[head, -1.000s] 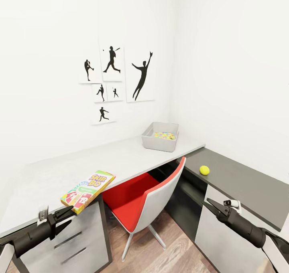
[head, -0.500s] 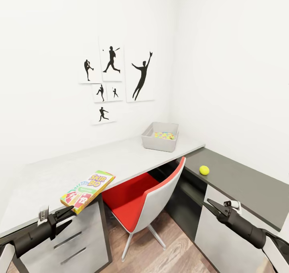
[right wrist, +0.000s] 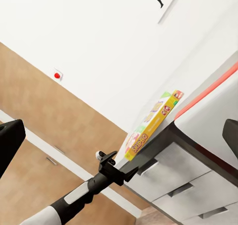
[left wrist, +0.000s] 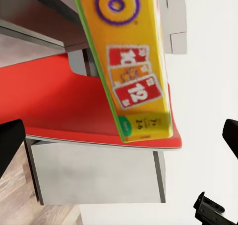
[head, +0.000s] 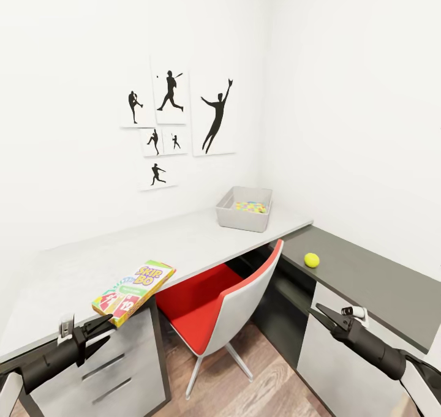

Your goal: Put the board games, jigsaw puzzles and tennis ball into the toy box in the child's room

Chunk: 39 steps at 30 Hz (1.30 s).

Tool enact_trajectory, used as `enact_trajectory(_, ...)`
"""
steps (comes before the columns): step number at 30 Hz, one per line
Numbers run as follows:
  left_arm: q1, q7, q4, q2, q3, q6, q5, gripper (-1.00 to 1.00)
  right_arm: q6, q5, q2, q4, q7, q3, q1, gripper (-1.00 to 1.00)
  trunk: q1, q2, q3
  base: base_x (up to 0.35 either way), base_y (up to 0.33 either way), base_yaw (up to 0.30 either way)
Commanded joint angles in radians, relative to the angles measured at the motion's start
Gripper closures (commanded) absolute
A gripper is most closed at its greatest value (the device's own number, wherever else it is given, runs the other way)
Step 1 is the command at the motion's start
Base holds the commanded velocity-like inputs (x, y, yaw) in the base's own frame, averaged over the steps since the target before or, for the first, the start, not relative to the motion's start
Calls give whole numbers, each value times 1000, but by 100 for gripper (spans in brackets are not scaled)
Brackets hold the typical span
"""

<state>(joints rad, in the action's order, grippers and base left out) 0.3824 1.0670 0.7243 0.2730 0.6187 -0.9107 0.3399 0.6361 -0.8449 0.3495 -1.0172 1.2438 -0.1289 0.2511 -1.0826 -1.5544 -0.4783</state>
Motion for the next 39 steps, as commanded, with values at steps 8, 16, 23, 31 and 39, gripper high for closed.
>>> enact_trajectory(8, 1, 2, 0, 0, 1, -5, 1, -100, 8, -5, 0, 0, 0, 0, 1, -100, 0, -1, -1, 0, 0, 0)
enact_trajectory(16, 1, 2, 0, 0, 1, -5, 1, -100, 8, -6, 0, 0, 0, 0, 1, -100, 0, -1, -1, 0, -50, 0)
enact_trajectory(23, 0, 2, 0, 0, 1, -5, 1, -100, 8, -5, 0, 0, 0, 0, 1, -100, 0, -1, -1, 0, -23, 0)
enact_trajectory(31, 1, 2, 0, 0, 1, -5, 1, -100, 8, -5, 0, 0, 0, 0, 0, -100, 0, -1, -1, 0, -4, 0)
enact_trajectory(39, 1, 2, 0, 0, 1, -5, 1, -100, 8, -6, 0, 0, 0, 0, 1, -100, 0, -1, -1, 0, -47, 0)
